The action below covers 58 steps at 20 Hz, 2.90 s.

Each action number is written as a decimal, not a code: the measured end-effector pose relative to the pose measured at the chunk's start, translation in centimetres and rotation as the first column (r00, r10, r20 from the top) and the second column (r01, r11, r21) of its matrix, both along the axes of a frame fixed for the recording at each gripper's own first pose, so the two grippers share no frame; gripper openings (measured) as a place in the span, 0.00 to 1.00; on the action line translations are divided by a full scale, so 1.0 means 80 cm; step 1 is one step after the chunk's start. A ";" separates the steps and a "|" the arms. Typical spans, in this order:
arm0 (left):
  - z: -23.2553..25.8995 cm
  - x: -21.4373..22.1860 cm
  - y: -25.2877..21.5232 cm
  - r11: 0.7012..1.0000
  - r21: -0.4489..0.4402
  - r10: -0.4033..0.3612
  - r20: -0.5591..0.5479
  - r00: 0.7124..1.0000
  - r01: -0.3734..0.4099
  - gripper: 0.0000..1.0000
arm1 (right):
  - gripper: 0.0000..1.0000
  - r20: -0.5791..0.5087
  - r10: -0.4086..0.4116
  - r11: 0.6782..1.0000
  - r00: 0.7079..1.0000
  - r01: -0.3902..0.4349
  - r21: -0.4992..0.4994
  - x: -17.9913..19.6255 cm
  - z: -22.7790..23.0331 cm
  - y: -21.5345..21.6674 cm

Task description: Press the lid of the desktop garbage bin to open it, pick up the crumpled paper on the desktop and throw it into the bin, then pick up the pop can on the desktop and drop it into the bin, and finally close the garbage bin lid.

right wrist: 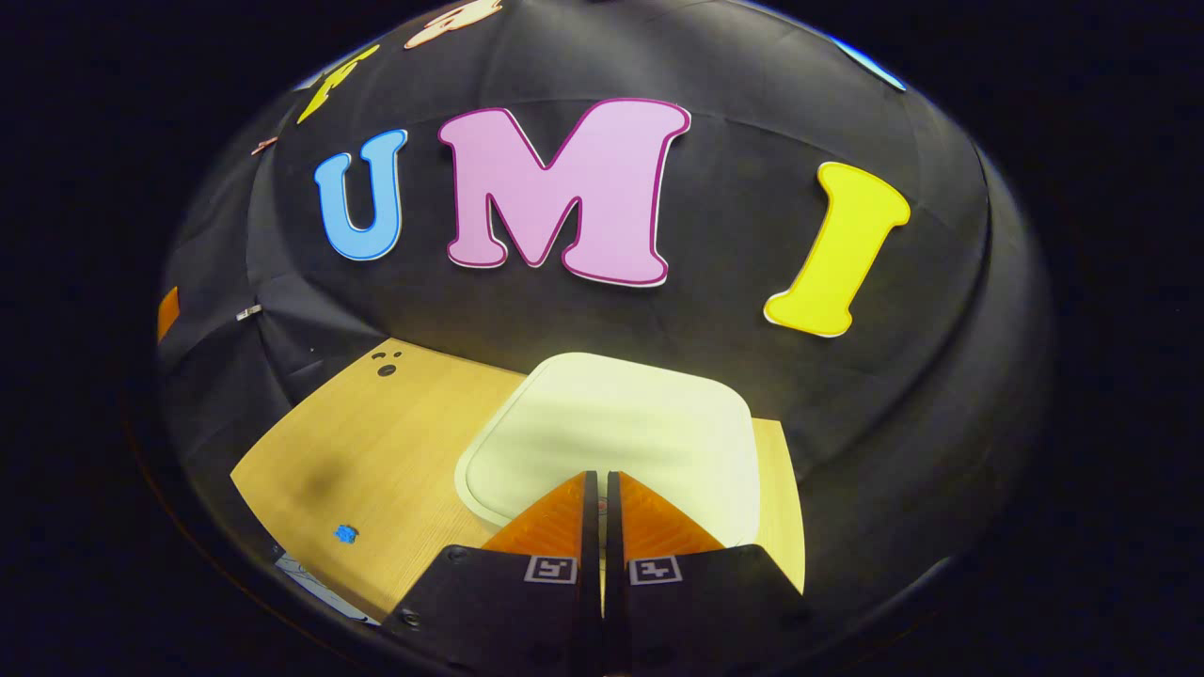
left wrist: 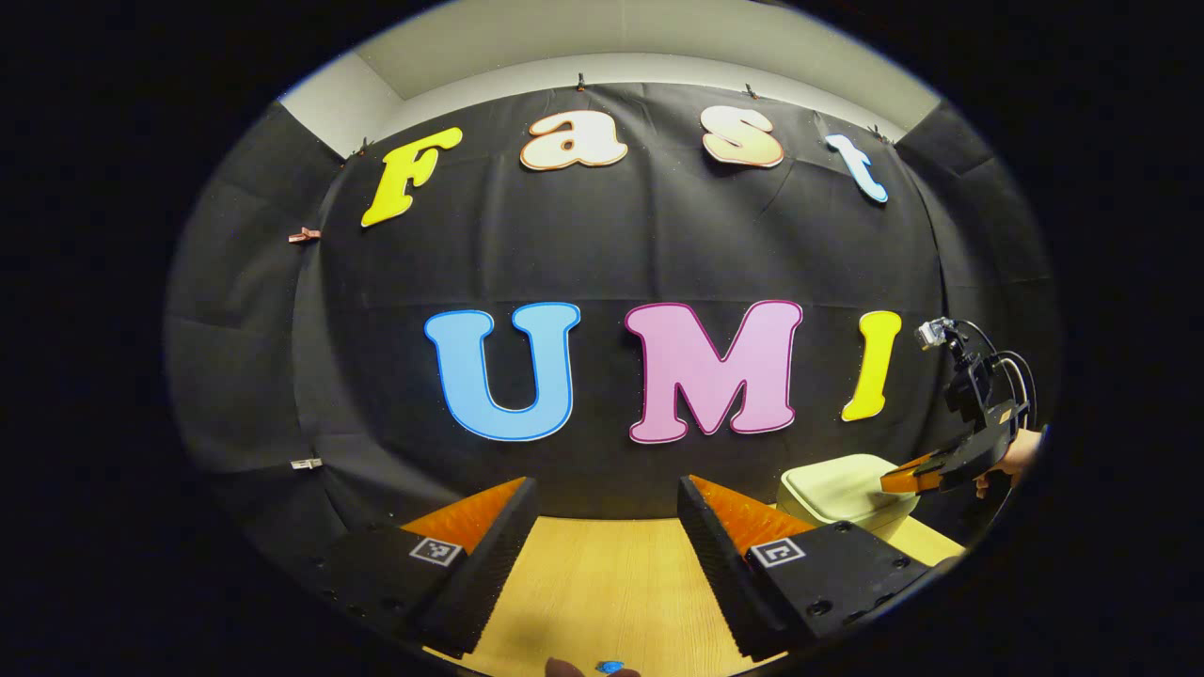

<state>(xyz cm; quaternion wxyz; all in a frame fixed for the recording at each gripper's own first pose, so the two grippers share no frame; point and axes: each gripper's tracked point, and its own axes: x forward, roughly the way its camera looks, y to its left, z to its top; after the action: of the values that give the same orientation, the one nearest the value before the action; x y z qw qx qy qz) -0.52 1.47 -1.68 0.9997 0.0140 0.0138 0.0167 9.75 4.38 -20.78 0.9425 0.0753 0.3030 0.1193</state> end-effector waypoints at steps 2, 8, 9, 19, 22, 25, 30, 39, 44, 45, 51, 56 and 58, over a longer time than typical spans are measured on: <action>-0.002 0.001 0.001 1.000 -0.001 0.001 -0.004 1.000 -0.001 0.95 | 0.05 -0.026 0.004 1.000 1.000 -0.003 0.002 -0.002 -0.012 0.001; -0.005 0.000 0.001 1.000 -0.006 0.003 -0.007 1.000 -0.003 0.95 | 0.06 0.000 -0.011 0.998 1.000 0.011 0.058 -0.003 -0.018 0.002; -0.003 0.000 0.001 1.000 -0.008 0.003 -0.004 1.000 -0.003 0.95 | 0.06 -0.007 -0.021 0.996 1.000 0.022 0.085 -0.005 -0.015 0.000; 0.001 -0.004 0.001 1.000 0.005 -0.005 0.004 1.000 0.005 0.95 | 0.06 0.245 -0.127 0.991 0.961 0.114 0.067 0.003 0.068 -0.032; -0.001 -0.008 0.000 1.000 0.004 -0.012 0.002 1.000 0.012 0.95 | 0.06 0.300 -0.161 0.986 0.940 0.141 0.088 0.000 0.090 -0.042; -0.005 -0.009 0.001 1.000 0.006 -0.016 -0.005 1.000 0.016 0.95 | 0.05 0.362 -0.174 0.984 0.916 0.150 0.093 -0.007 0.112 -0.047; -0.029 -0.009 0.002 0.999 -0.014 -0.049 -0.054 0.997 0.048 0.95 | 0.15 0.437 -0.152 0.988 0.887 0.138 0.063 -0.032 0.141 -0.041; -0.146 -0.019 0.011 0.988 -0.047 -0.155 -0.197 0.968 0.148 0.95 | 0.79 0.491 -0.109 0.994 0.864 0.104 0.038 -0.090 0.173 -0.014; -0.235 -0.023 0.013 0.980 -0.084 -0.197 -0.303 0.932 0.180 0.96 | 0.80 0.484 -0.107 0.994 0.868 0.106 0.031 -0.116 0.174 -0.004; -0.254 -0.025 0.015 0.979 -0.089 -0.202 -0.328 0.923 0.182 0.96 | 0.80 0.483 -0.108 0.994 0.869 0.108 0.026 -0.120 0.173 -0.004; -0.371 -0.028 0.015 0.975 -0.120 -0.220 -0.475 0.852 0.184 0.96 | 0.80 0.461 -0.115 0.991 0.880 0.132 -0.006 -0.146 0.170 -0.011; -0.455 -0.022 0.012 0.974 -0.102 -0.224 -0.573 0.788 0.202 0.91 | 0.80 0.436 -0.141 0.987 0.889 0.162 -0.013 -0.164 0.164 -0.023; -0.487 -0.027 0.008 0.971 -0.089 -0.230 -0.613 0.756 0.223 0.88 | 0.80 0.426 -0.154 0.984 0.892 0.176 -0.013 -0.169 0.161 -0.029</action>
<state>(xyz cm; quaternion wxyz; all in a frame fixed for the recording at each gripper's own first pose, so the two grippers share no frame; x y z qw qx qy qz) -2.70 2.08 -40.64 0.9342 0.0148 0.3392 -0.1098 -3.78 2.07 -7.93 0.9940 0.0489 0.0870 0.0447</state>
